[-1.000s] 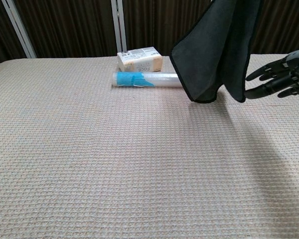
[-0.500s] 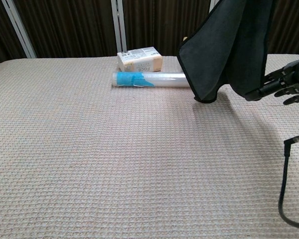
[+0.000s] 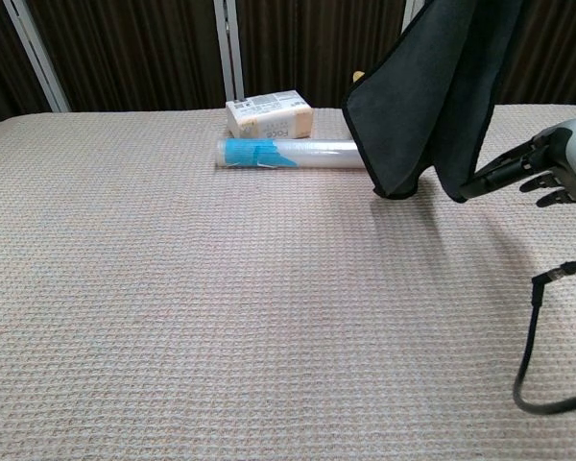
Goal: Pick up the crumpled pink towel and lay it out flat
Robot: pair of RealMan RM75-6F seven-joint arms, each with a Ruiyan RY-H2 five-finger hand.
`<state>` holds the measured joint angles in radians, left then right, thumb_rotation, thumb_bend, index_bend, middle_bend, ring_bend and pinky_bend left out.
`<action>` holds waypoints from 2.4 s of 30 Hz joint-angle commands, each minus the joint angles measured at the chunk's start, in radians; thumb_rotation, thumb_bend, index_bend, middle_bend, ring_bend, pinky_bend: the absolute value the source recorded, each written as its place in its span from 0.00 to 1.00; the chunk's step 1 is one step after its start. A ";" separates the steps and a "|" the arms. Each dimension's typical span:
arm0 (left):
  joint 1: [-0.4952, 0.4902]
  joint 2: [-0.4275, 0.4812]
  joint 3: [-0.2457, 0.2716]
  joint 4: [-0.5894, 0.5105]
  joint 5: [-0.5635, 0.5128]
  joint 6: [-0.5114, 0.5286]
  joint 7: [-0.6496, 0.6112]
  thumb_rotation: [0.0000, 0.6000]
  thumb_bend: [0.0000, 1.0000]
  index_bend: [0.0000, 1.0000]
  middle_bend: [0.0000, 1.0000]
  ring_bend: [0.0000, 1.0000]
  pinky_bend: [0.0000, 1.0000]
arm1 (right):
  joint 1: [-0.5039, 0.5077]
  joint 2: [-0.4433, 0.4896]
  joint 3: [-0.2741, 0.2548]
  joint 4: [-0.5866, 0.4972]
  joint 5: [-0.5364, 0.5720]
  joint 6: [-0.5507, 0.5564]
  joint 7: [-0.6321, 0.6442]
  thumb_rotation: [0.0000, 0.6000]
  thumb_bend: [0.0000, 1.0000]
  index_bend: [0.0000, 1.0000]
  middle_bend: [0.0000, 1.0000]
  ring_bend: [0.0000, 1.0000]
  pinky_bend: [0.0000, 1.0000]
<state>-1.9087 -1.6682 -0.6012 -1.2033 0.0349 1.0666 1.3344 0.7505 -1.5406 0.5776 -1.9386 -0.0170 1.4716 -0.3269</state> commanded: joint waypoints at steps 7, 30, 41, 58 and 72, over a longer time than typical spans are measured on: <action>0.008 0.008 0.014 -0.001 -0.004 -0.005 -0.015 1.00 0.55 0.61 0.23 0.00 0.04 | 0.009 -0.040 0.021 0.028 0.008 -0.002 -0.020 1.00 0.33 0.48 0.07 0.00 0.00; -0.002 0.018 0.027 -0.031 0.002 -0.015 -0.048 1.00 0.55 0.60 0.22 0.00 0.04 | 0.020 -0.122 0.090 0.183 0.030 -0.001 -0.049 1.00 0.34 0.35 0.00 0.00 0.00; -0.006 0.021 0.039 -0.036 0.002 -0.015 -0.052 1.00 0.55 0.60 0.22 0.00 0.04 | -0.007 -0.114 0.119 0.179 0.034 -0.020 -0.053 1.00 0.51 0.43 0.02 0.00 0.00; 0.015 0.047 0.050 -0.066 0.000 0.001 -0.068 1.00 0.55 0.60 0.22 0.00 0.04 | -0.054 -0.091 0.124 0.137 0.032 -0.042 -0.046 1.00 0.62 0.57 0.11 0.00 0.00; 0.155 0.136 0.012 -0.206 -0.028 0.018 -0.232 1.00 0.55 0.60 0.23 0.00 0.04 | -0.042 0.010 0.174 0.108 -0.074 -0.096 -0.062 1.00 0.62 0.57 0.11 0.00 0.00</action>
<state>-1.7741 -1.5496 -0.5774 -1.3881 0.0159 1.0822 1.1241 0.7022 -1.5401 0.7437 -1.8374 -0.0828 1.3827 -0.3819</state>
